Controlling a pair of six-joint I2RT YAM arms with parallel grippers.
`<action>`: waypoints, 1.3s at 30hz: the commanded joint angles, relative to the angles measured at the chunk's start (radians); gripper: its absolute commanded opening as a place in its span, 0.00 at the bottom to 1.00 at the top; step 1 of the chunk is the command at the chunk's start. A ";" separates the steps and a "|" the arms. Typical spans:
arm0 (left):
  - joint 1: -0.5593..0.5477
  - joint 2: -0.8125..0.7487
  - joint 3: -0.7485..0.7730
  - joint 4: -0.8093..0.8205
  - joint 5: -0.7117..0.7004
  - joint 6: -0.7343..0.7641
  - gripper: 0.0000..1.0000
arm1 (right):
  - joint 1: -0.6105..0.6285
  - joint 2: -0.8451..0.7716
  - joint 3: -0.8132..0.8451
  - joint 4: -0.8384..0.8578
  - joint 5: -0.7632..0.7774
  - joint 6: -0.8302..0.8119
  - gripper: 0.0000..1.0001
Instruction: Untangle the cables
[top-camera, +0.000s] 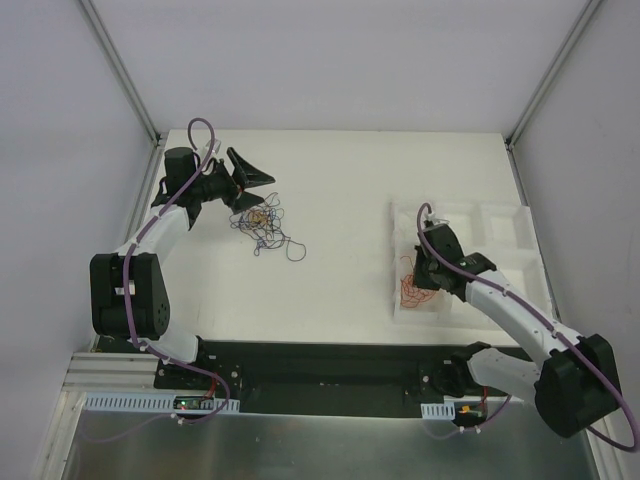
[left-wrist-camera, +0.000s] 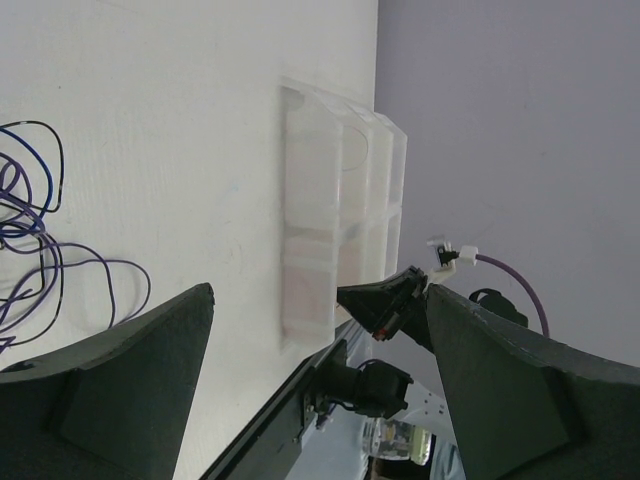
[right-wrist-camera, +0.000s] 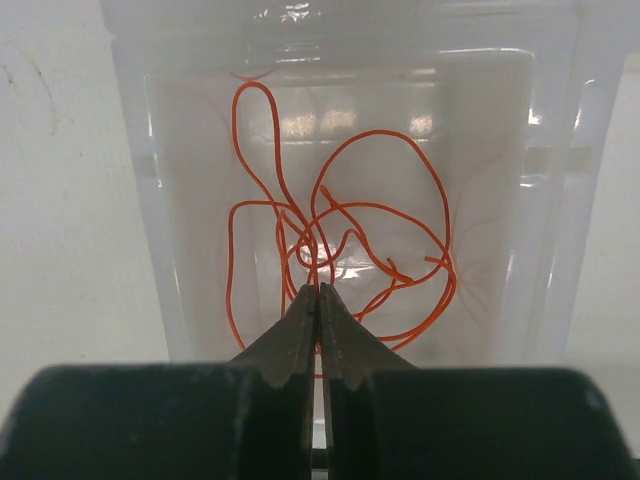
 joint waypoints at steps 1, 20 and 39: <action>-0.007 -0.004 -0.009 0.048 0.035 0.001 0.86 | -0.007 0.021 0.055 0.013 0.007 -0.033 0.07; 0.005 -0.050 0.067 -0.220 -0.105 0.198 0.82 | 0.122 -0.040 0.247 0.193 -0.198 -0.086 0.66; -0.089 0.220 0.181 -0.461 -0.258 0.386 0.62 | 0.362 0.897 0.744 0.641 -0.380 0.074 0.61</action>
